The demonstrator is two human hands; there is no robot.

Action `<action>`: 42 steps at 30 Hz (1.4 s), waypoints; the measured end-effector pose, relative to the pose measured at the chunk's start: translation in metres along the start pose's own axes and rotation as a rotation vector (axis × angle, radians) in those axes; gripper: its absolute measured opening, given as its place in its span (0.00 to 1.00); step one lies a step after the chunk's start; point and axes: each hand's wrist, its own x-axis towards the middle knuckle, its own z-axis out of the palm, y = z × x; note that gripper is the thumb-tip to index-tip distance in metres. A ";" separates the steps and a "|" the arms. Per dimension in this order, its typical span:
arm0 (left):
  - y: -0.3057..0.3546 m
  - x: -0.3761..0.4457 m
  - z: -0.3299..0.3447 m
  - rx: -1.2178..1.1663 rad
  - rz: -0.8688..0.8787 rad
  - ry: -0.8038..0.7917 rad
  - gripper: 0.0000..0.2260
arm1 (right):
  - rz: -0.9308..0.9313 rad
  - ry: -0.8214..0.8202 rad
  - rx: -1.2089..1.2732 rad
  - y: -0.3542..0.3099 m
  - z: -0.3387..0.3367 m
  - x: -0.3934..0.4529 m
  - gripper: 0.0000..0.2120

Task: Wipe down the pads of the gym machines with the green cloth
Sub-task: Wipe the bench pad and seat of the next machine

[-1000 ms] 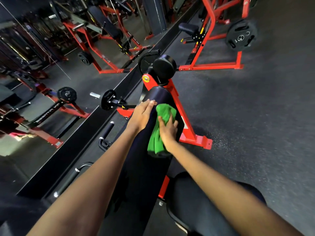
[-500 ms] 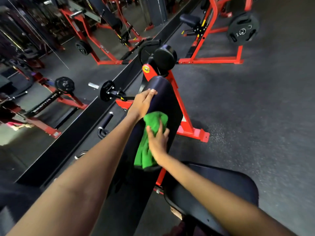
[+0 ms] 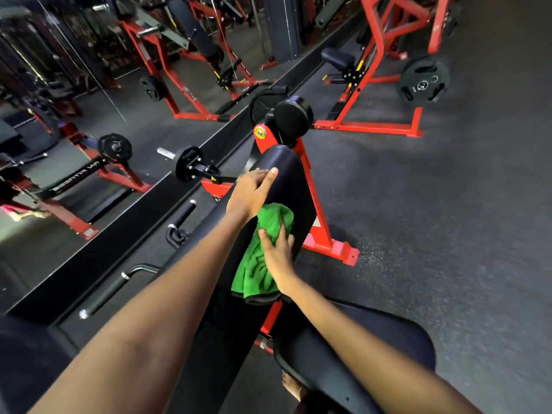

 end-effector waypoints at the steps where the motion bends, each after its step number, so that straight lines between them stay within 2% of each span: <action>1: 0.002 -0.009 0.002 -0.008 -0.027 0.013 0.32 | -0.007 -0.008 0.026 -0.001 -0.005 -0.001 0.29; 3: 0.006 -0.033 0.010 -0.017 -0.049 -0.019 0.29 | 0.006 0.008 0.069 -0.002 -0.014 0.004 0.28; 5: 0.012 -0.070 0.022 -0.151 -0.069 -0.054 0.26 | 0.015 -0.016 0.088 -0.004 -0.022 0.000 0.28; 7: 0.015 -0.109 0.038 -0.437 -0.194 -0.019 0.18 | -0.033 -0.064 0.069 -0.001 -0.030 -0.011 0.28; 10: 0.012 -0.147 0.050 -0.894 -0.513 0.133 0.09 | -0.110 -0.247 -0.064 0.008 -0.044 -0.029 0.32; 11: 0.015 -0.154 0.050 -1.018 -0.613 0.147 0.09 | -0.113 -0.284 -0.028 0.010 -0.051 -0.035 0.34; 13: 0.020 -0.167 0.047 -1.198 -0.782 0.148 0.13 | -0.062 -0.211 0.083 0.024 -0.067 -0.037 0.39; 14: 0.024 -0.177 0.045 -1.262 -0.843 0.150 0.14 | -0.019 -0.168 0.081 0.034 -0.076 -0.036 0.42; 16: 0.030 -0.192 0.047 -1.370 -0.945 0.125 0.15 | 0.122 -0.198 0.065 0.041 -0.098 -0.042 0.45; 17: 0.032 -0.197 0.050 -1.411 -0.986 0.108 0.16 | 0.219 -0.277 0.116 0.039 -0.109 -0.047 0.41; 19: 0.033 -0.210 0.061 -1.455 -1.025 0.081 0.18 | 0.382 -0.446 0.236 0.042 -0.124 -0.053 0.20; 20: 0.035 -0.217 0.067 -1.459 -1.030 0.077 0.18 | 0.403 -0.473 0.221 0.048 -0.130 -0.057 0.14; 21: 0.034 -0.225 0.076 -1.417 -1.034 0.096 0.17 | 0.376 -0.453 0.165 0.051 -0.135 -0.063 0.12; 24: 0.032 -0.252 0.111 -1.080 -1.040 0.228 0.13 | 0.248 -0.338 -0.023 0.073 -0.150 -0.078 0.10; 27: 0.039 -0.288 0.142 -0.784 -1.026 0.308 0.07 | 0.177 -0.314 -0.205 0.106 -0.162 -0.100 0.09; 29: 0.046 -0.313 0.158 -0.646 -1.040 0.322 0.04 | 0.137 -0.291 -0.332 0.131 -0.167 -0.121 0.09; 31: 0.049 -0.337 0.170 -0.547 -1.063 0.348 0.05 | 0.105 -0.289 -0.431 0.154 -0.172 -0.137 0.08; 37: 0.078 -0.406 0.216 -0.425 -1.198 0.402 0.12 | -0.015 -0.416 -0.835 0.178 -0.203 -0.179 0.18; 42: 0.107 -0.417 0.243 -0.403 -1.228 0.319 0.14 | -0.104 -0.376 -1.042 0.184 -0.243 -0.195 0.22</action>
